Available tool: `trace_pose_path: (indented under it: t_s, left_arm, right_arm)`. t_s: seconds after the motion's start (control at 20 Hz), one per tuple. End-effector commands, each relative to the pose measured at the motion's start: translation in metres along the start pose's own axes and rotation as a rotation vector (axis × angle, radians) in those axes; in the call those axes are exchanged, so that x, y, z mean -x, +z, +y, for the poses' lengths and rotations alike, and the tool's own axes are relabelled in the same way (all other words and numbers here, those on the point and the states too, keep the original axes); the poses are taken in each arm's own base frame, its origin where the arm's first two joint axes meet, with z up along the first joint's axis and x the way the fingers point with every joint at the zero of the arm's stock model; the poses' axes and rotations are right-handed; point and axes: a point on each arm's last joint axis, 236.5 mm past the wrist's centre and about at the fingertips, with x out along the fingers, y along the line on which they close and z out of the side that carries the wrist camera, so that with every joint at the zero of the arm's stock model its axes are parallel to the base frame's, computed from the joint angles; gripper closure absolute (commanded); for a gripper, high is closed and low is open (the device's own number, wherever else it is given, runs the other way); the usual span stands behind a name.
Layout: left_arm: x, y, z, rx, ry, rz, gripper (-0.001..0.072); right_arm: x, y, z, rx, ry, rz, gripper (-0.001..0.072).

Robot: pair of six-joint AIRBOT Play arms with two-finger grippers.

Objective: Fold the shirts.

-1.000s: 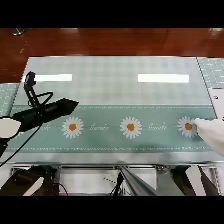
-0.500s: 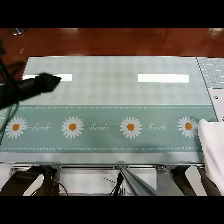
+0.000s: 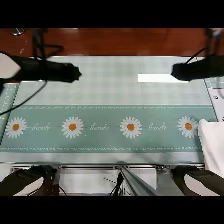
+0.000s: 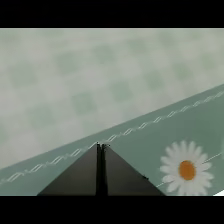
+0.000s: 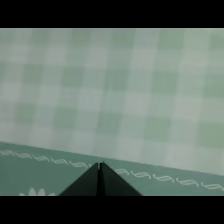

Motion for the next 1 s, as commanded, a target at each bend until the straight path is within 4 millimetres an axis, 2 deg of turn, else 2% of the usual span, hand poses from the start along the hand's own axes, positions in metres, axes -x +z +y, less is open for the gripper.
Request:
trace_pose_path:
  t_s: [0.0,0.15,0.95]
  left_arm:
    - [-0.0343,-0.0546,0.0376,-0.003,0.131,0.17,0.0679]
    - [-0.033,-0.0533,0.0428,0.009,0.138,0.164,0.0679]
    - [-0.0334,-0.0535,0.0423,0.008,0.137,0.165,0.0679]
  right_arm:
    - [-0.055,-0.0454,-0.0107,0.059,-0.142,0.161,0.0685]
    - [-0.0536,-0.0435,-0.012,0.067,-0.148,0.153,0.0685]
    - [-0.0538,-0.0434,-0.0119,0.067,-0.148,0.153,0.0685]
